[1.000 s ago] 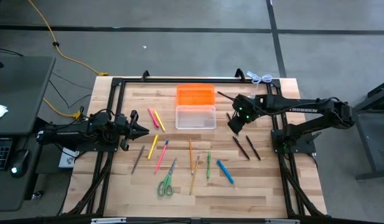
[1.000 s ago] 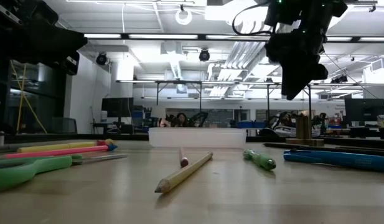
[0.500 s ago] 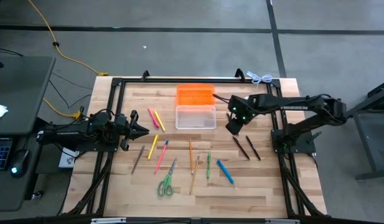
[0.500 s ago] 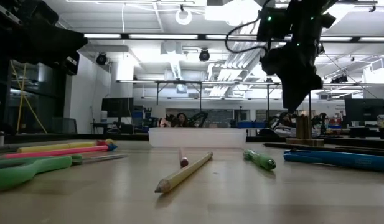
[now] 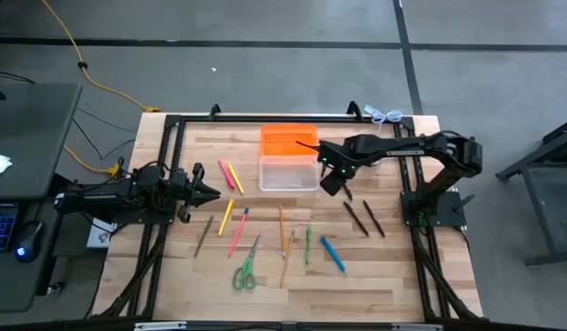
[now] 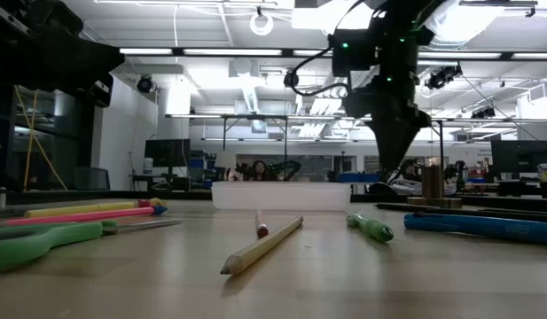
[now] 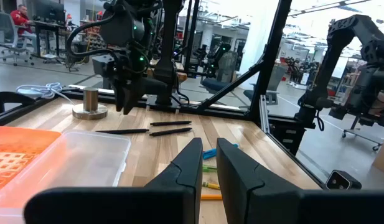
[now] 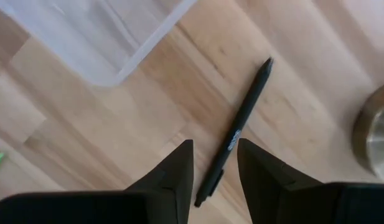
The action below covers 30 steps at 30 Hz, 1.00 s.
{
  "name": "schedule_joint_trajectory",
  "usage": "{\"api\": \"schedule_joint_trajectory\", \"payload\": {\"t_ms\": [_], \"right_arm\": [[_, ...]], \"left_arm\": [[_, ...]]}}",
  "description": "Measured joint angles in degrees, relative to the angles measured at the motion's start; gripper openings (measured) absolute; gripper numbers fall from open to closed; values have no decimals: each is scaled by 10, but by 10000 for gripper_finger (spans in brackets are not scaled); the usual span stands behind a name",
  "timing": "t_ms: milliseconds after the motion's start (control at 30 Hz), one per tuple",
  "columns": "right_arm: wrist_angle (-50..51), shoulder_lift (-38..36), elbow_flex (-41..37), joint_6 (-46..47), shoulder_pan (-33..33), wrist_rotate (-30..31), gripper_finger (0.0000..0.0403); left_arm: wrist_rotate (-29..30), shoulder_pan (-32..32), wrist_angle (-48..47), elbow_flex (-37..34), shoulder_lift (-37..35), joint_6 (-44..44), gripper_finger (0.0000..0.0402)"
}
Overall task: Pick & place school supplies into a supply box
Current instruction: Put the black pen into the transparent supply box
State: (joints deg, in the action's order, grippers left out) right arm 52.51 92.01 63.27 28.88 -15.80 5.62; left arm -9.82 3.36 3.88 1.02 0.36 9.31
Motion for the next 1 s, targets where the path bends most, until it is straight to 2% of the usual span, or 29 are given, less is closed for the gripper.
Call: {"api": "schedule_joint_trajectory", "payload": {"t_ms": [167, 1000], "right_arm": [[24, 29, 34, -9, 0, 18, 103], [67, 30, 34, 42, 0, 16, 103]], "left_arm": [[0, 0, 0, 0, 0, 0, 76], [0, 0, -6, 0, 0, 3, 76]]}}
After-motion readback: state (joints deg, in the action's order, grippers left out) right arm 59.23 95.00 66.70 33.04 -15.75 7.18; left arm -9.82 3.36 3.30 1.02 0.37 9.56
